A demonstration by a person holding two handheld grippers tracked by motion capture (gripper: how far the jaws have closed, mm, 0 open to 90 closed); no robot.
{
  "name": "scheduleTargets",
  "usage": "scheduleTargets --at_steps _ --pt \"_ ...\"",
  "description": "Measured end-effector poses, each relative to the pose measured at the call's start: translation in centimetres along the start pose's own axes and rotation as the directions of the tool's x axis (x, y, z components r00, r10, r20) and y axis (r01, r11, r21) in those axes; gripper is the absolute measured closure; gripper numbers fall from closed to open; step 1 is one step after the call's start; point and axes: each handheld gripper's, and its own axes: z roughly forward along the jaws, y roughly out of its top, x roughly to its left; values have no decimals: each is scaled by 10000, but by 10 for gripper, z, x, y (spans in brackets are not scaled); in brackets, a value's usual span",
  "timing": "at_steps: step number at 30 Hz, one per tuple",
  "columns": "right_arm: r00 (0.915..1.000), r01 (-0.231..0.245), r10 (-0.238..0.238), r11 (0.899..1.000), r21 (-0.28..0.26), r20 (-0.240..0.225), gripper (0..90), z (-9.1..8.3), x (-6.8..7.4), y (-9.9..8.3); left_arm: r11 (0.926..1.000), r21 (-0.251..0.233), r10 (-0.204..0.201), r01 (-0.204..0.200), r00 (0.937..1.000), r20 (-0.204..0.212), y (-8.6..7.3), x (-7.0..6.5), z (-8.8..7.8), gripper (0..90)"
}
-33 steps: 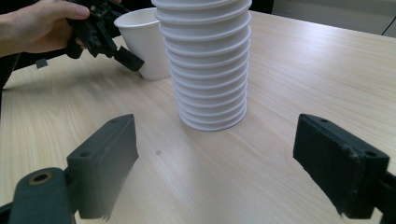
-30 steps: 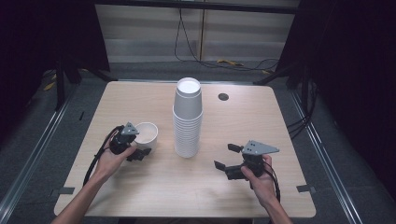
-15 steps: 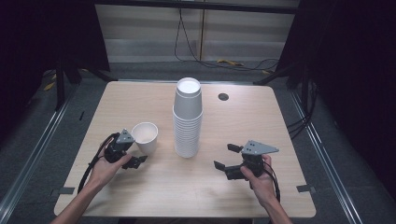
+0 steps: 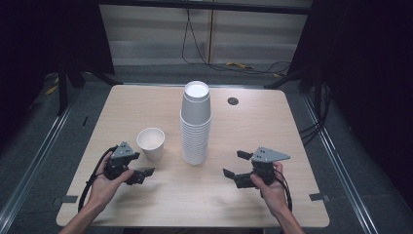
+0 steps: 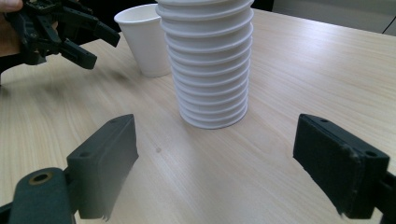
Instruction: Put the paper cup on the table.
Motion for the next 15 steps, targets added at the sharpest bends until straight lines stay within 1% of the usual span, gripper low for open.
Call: scheduleTargets --at_steps 2,3,4,6,7,8,9,10,11,12,13,14,15 --pt "10000 10 -10 10000 2 -35 134 0 1 0 10000 -95 17 -16 9999 138 -2 -4 -1 157" --pt "10000 -3 3 10000 -19 -35 134 0 1 0 9999 -135 -79 82 9998 202 -3 -6 -1 156" --pt "10000 -3 3 10000 -19 -35 134 0 1 0 9999 -133 -38 42 9996 266 -4 -8 -2 156" --pt "10000 6 -6 10000 6 -16 134 0 1 0 9999 -156 1 1 9999 134 -5 -13 -3 157" --pt "10000 -1 1 10000 36 -6 134 0 2 0 9998 -207 40 -35 9996 271 -7 -18 -4 156" --pt "10000 -1 1 10000 36 -6 134 0 2 0 9998 -207 40 -35 9996 271 -7 -18 -4 156" --pt "10000 -19 19 10000 76 -20 134 -1 3 -1 9997 -219 95 -84 9985 533 -9 -23 -4 156" --pt "10000 -19 19 10000 76 -20 134 -1 3 -1 9997 -219 95 -84 9985 533 -9 -23 -4 157" --pt "10000 -8 8 10000 79 -15 134 -1 3 -1 9994 -188 300 -288 9974 657 -11 -28 -3 157" --pt "10000 12 -11 9999 135 -20 134 -1 4 -2 9993 -172 329 -318 9971 686 -13 -31 -3 157" --pt "10000 2 -2 9999 156 -13 134 -1 5 -3 9991 -269 339 -322 9974 642 -15 -34 -3 160" --pt "10000 -42 42 9998 208 -20 134 -2 6 -5 9987 -298 435 -417 9971 621 -16 -36 -3 161" --pt "10000 -85 86 9997 248 -40 134 -2 8 -9 9989 -360 338 -317 9975 617 -17 -38 -4 161"
